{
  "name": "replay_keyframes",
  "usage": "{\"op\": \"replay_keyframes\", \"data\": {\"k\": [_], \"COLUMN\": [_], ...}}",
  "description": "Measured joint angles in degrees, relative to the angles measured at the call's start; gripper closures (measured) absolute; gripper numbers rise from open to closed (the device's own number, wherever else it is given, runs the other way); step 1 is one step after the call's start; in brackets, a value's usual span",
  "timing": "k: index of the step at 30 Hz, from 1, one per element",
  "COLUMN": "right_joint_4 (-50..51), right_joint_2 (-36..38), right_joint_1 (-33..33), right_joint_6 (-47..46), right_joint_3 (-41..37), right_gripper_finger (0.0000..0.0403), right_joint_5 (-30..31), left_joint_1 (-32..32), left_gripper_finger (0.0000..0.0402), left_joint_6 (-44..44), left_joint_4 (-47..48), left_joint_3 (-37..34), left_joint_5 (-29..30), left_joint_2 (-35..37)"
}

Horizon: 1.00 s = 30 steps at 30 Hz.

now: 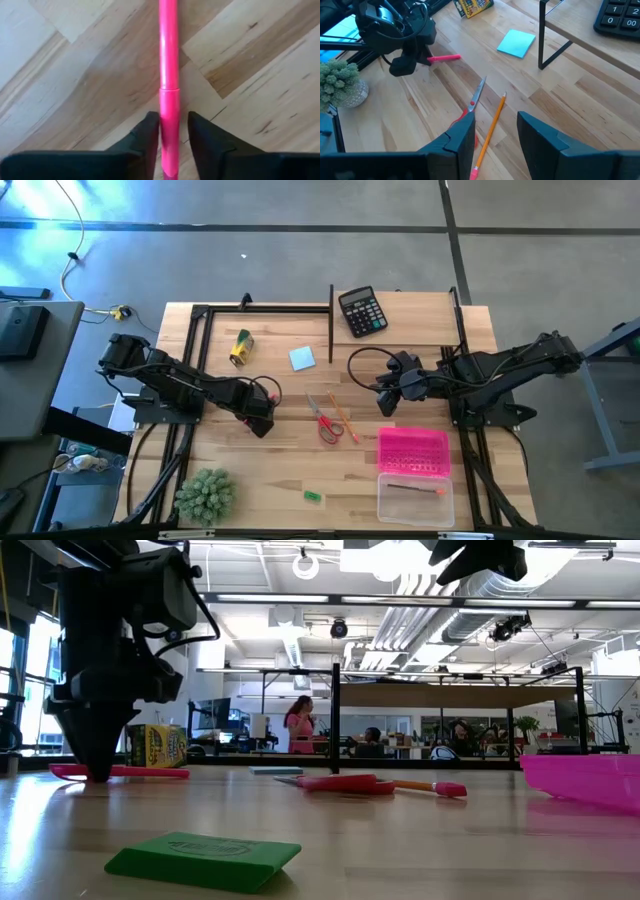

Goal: Pack school essentials
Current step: Put the pink pen into the supply box

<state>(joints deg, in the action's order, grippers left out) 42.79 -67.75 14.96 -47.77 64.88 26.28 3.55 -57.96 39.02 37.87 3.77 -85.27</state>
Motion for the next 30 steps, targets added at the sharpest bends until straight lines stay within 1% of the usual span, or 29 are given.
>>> {"op": "replay_keyframes", "data": {"k": [3, 6, 8, 12, 15, 17, 20, 26, 30], "right_joint_4": [-0.01, -0.27, -0.32, -0.64, -2.2, -5.01, -9.3, -16.33, -23.24], "right_joint_2": [0.01, 0.0, 0.01, 0.01, 0.0, 0.0, -0.13, -0.89, -2.46], "right_joint_1": [0.0, 0.0, 0.0, 0.0, 0.11, 0.17, 0.2, 0.2, 0.49], "right_joint_6": [-0.17, -0.17, -0.17, -0.2, -0.18, -0.11, 0.4, 2.95, 5.44], "right_joint_3": [0.0, 0.0, 0.0, 0.0, 0.0, -0.02, -0.02, -0.02, -0.02], "right_gripper_finger": [0.0265, 0.0265, 0.0265, 0.0265, 0.0265, 0.0265, 0.0265, 0.0265, 0.0265], "right_joint_5": [-0.06, -0.34, -1.07, -4.42, -6.45, -7.84, -8.94, -9.17, -8.74], "left_joint_1": [0.0, 0.0, -0.03, -0.05, -0.01, 0.04, -0.06, -0.11, -0.13], "left_gripper_finger": [0.0354, 0.0375, 0.0377, 0.0373, 0.0365, 0.0365, 0.0369, 0.0369, 0.0369], "left_joint_6": [1.31, 2.47, 3.24, 5.24, 7.1, 9.23, 12.41, 20.64, 25.16], "left_joint_4": [-0.09, -0.14, -0.26, -1.41, -4.68, -5.65, -6.9, -7.8, -9.68], "left_joint_3": [0.0, -0.04, -0.07, -0.36, -0.06, 1.13, 4.09, 12.12, 16.21], "left_joint_5": [-0.33, -0.74, -1.3, -2.07, -4.17, -4.88, -4.44, -3.08, -2.33], "left_joint_2": [0.0, -0.02, -0.01, 1.5, 3.75, 5.43, 6.65, 7.3, 7.3]}}
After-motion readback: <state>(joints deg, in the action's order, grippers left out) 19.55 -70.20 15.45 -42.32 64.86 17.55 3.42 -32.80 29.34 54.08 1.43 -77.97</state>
